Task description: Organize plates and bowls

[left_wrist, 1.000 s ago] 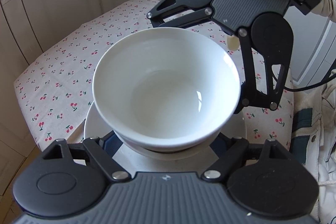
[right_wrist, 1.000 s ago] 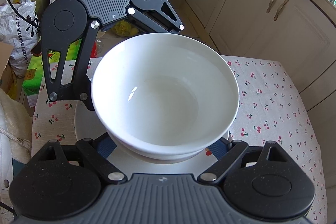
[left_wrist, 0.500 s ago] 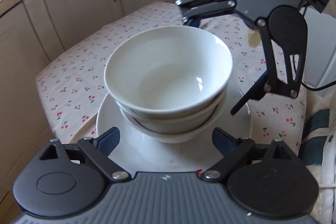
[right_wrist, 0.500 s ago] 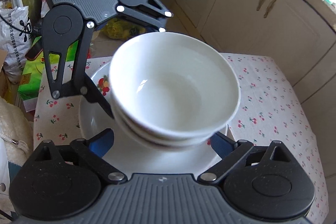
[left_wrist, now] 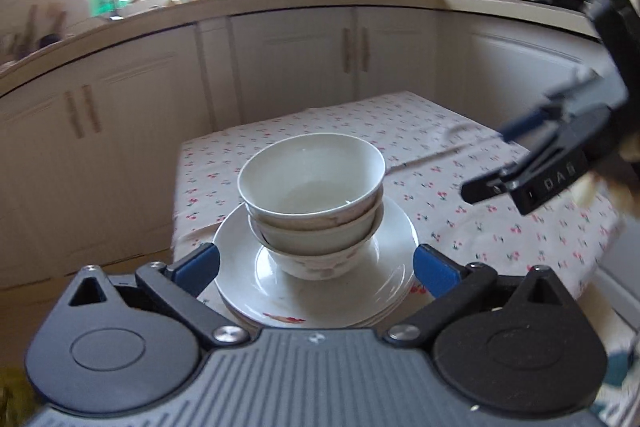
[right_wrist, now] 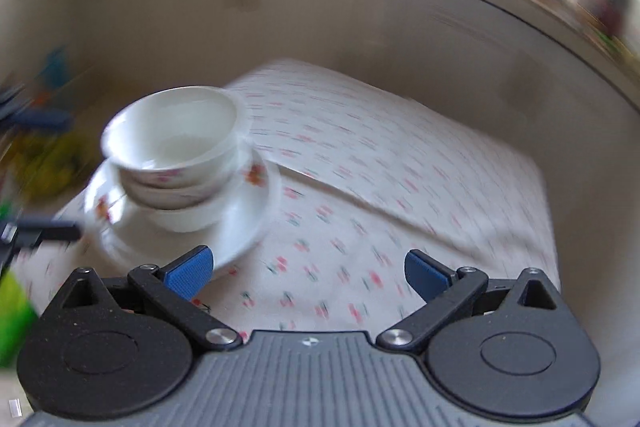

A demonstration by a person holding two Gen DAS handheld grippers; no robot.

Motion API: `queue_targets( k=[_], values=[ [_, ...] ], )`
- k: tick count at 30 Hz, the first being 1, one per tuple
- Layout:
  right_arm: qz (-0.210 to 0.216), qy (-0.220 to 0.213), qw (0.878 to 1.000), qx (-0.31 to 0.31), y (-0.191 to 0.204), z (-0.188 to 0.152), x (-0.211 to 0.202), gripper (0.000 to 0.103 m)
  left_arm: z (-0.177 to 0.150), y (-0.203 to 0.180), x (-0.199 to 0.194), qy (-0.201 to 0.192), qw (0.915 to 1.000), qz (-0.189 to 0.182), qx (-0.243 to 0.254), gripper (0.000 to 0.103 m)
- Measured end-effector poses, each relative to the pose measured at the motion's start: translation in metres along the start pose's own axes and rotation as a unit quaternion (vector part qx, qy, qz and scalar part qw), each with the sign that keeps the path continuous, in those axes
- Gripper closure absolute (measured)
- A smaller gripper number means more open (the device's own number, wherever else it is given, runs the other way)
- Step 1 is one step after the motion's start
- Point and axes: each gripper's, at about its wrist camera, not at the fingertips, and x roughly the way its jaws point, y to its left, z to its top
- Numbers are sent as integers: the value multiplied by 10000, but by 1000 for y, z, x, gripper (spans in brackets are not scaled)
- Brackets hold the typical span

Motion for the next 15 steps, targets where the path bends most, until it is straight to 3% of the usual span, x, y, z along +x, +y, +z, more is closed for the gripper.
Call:
queue_targets(
  k=[3,7,15],
  values=[
    [-335,-57,9962,798,-4,-24,-15,0,3,-19,-11,-37,9975,510,-486,1],
    [-299,-115,9894,1419,-7,-55,-43,0,2,-35,-26,-7,9930,295,-1147,1],
    [-602,-488,9878,1353,11,-75,-86,0,-3,-63,-52,-155,9915,466,-1202,1]
  ],
)
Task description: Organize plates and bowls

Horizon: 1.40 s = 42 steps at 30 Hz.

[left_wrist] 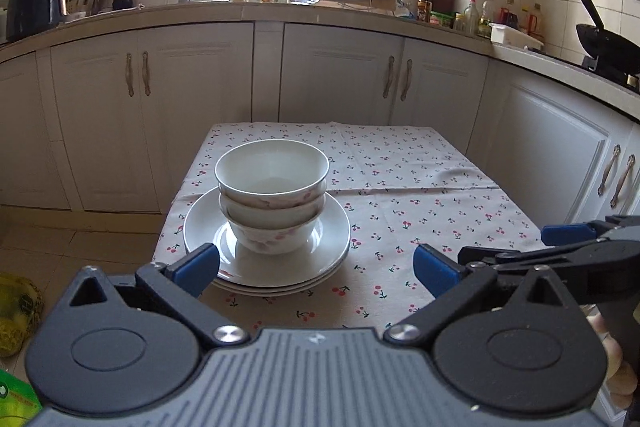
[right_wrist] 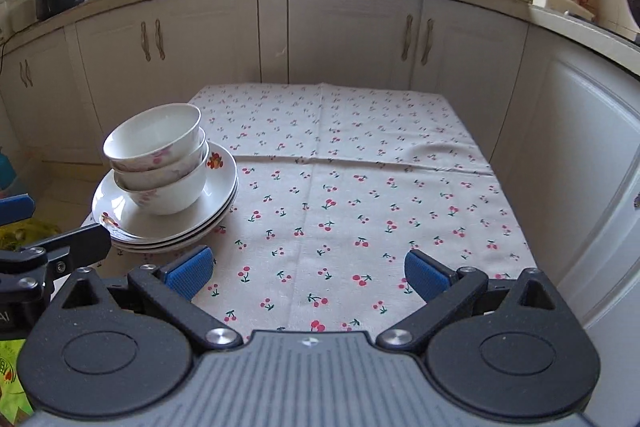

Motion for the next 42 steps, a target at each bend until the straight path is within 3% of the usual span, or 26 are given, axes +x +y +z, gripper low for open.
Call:
queue_targets(
  k=[15,42],
  values=[
    [-132,-348,9993,17,4,-2,-20,0,-1,-5,-9,-82,9999,127,-44,1],
    [-238,-401,9989,53,5,0,-23,0,2,-5,-10,-53,9999,99,-96,1]
  ],
)
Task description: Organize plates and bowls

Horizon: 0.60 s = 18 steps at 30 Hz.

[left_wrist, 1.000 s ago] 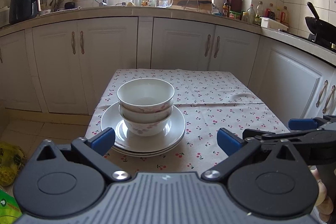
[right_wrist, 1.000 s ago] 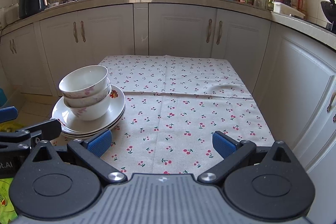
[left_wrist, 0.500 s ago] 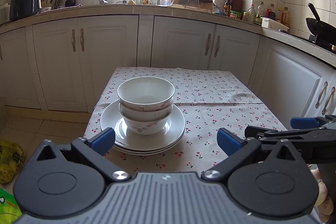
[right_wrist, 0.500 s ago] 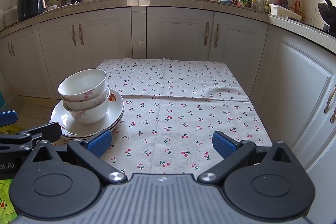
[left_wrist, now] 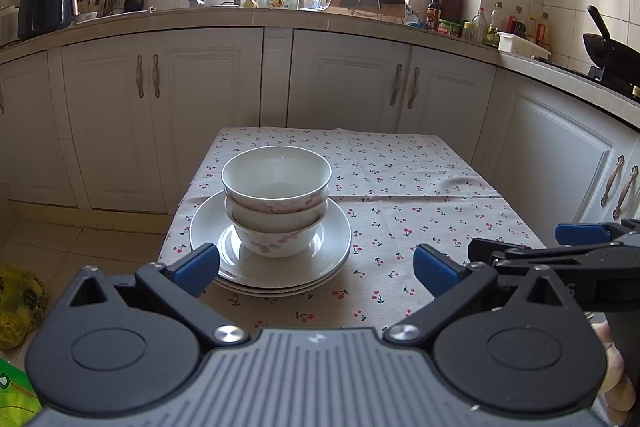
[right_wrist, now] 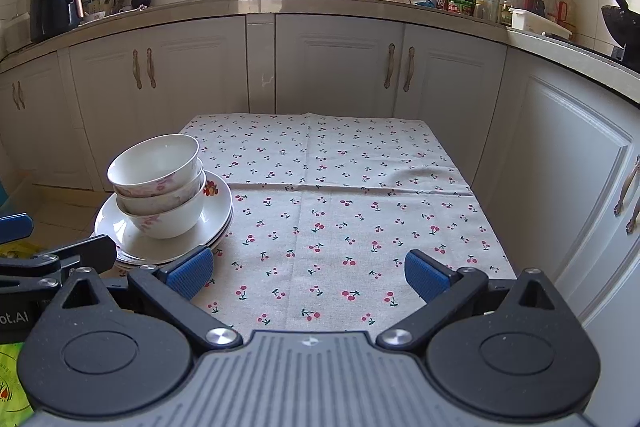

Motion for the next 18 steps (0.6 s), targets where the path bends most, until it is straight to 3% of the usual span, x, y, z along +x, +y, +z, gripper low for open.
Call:
queue_targets(
  k=[18],
  values=[
    [-58,-11,10000,9,-1,0,0,0,1,-1,1,22,10000,13,9,1]
  ],
)
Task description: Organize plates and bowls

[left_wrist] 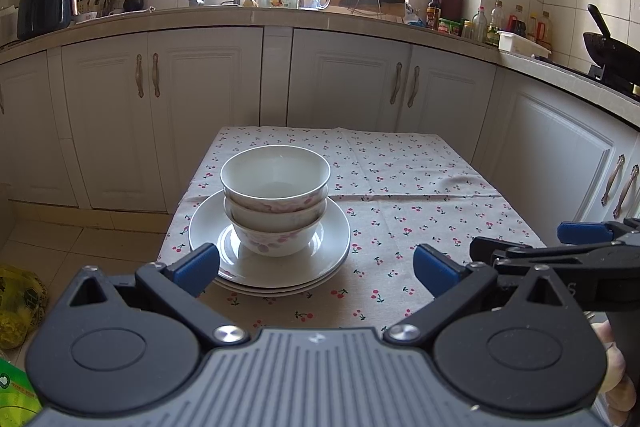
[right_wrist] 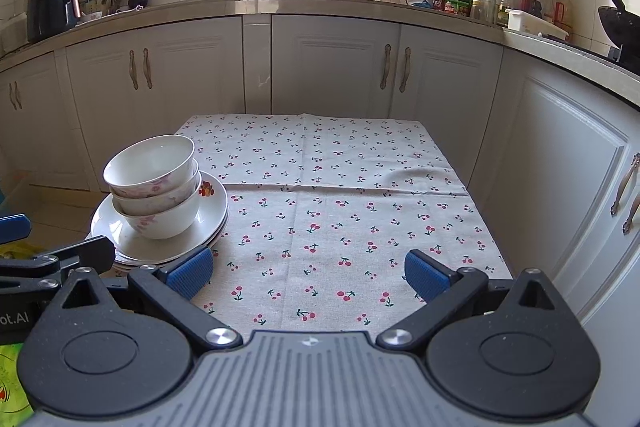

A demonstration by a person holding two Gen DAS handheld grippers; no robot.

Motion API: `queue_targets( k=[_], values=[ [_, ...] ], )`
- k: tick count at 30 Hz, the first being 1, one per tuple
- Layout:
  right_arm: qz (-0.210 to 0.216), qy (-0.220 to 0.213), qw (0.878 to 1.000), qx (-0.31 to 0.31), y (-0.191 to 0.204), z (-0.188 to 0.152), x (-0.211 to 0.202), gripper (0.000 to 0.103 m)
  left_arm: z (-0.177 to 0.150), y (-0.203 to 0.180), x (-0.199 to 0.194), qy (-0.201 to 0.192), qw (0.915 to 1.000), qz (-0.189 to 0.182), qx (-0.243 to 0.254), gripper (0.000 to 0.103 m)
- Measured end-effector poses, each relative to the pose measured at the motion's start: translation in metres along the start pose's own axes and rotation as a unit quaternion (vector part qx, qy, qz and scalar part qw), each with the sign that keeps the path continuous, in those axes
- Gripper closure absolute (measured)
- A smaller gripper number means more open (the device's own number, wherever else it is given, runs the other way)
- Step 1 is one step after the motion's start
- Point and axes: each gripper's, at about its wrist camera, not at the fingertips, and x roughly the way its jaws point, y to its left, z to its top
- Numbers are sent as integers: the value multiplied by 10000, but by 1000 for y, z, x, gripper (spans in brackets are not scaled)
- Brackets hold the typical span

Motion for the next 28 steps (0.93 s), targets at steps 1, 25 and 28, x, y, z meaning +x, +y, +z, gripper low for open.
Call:
queue_targets(
  k=[1,25,28],
  values=[
    [-6,2,10000,-3,0,0,0,0,0,0,0,-2,10000,1,1,1],
    [-49,-11,10000,4,1,0,0,0,-1,0,0,-4,10000,8,4,1],
    [-54,-7,10000,1,1,0,0,0,-2,0,1,9,10000,28,-7,1]
  ],
)
